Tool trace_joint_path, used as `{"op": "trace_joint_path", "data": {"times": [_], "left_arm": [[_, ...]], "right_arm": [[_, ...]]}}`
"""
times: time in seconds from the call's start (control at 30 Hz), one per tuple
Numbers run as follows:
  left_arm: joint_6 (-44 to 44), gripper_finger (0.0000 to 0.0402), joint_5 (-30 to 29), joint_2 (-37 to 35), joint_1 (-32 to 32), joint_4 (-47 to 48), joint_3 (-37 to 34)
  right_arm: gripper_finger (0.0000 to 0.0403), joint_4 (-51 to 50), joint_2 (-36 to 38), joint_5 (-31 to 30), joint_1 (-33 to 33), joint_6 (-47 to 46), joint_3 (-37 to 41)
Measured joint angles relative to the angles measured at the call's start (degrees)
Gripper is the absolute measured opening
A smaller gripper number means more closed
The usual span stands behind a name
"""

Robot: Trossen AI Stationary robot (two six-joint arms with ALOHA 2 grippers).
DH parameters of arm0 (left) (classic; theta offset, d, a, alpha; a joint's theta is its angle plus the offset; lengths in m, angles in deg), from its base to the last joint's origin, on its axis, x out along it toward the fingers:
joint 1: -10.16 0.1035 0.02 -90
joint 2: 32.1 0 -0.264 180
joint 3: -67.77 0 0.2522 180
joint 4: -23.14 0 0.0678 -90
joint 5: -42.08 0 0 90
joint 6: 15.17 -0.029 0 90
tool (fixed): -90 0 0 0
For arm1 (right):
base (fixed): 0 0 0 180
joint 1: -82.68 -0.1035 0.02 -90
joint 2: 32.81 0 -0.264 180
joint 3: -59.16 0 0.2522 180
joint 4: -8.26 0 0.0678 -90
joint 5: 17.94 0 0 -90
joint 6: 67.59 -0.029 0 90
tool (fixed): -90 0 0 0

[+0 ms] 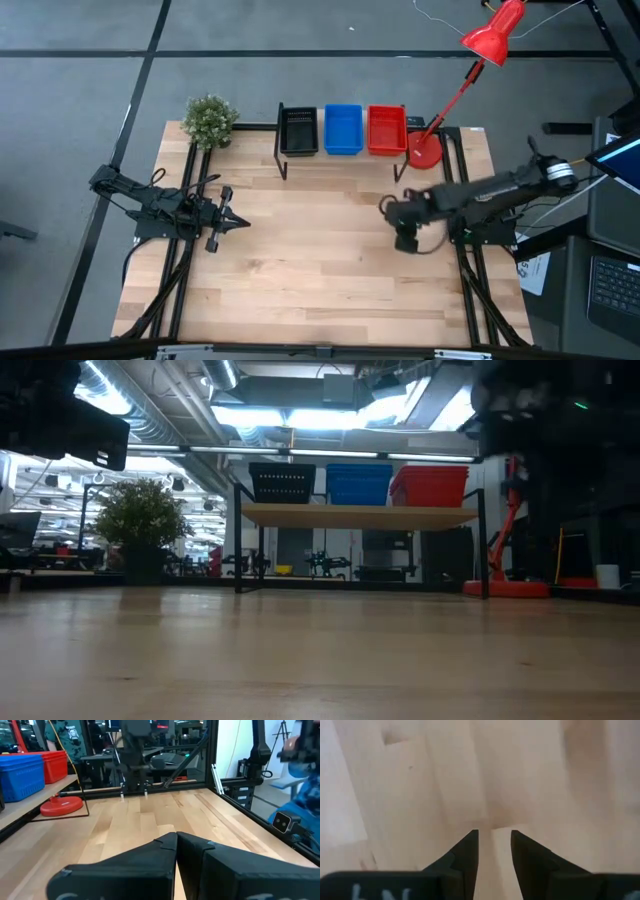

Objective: Stack baskets on shelf by color
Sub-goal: Return to Home Position

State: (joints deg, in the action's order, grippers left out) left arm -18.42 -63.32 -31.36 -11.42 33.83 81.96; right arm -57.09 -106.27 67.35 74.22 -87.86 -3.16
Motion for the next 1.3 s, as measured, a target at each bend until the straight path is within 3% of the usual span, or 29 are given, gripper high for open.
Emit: {"op": "trace_joint_path", "data": {"times": [0.13, 0.27, 0.4, 0.53, 0.9, 1.07, 1.3], "left_arm": [[0.0, 0.0, 0.0, 0.0, 0.0, 0.0, 0.0], [0.0, 0.0, 0.0, 0.0, 0.0, 0.0, 0.0], [0.0, 0.0, 0.0, 0.0, 0.0, 0.0, 0.0], [0.0, 0.0, 0.0, 0.0, 0.0, 0.0, 0.0], [0.0, 0.0, 0.0, 0.0, 0.0, 0.0, 0.0], [0.0, 0.0, 0.0, 0.0, 0.0, 0.0, 0.0], [0.0, 0.0, 0.0, 0.0, 0.0, 0.0, 0.0]], "right_arm": [[0.0112, 17.6, 9.4, -0.2, -5.7, -7.1, 14.4], [0.0112, 35.2, 20.9, 0.2, -8.9, -7.3, 25.7], [0.0112, 43.7, 32.1, 0.1, -9.4, -2.8, 34.1], [0.0112, 44.8, 43.2, -1.1, -9.4, 3.0, 39.5], [0.0112, 42.5, 66.3, -0.2, -9.4, -0.4, 43.6], [0.0112, 37.5, 73.5, 0.1, -8.6, -0.3, 43.5], [0.0112, 37.2, 73.5, 1.7, -3.0, -0.3, 43.3]]}}
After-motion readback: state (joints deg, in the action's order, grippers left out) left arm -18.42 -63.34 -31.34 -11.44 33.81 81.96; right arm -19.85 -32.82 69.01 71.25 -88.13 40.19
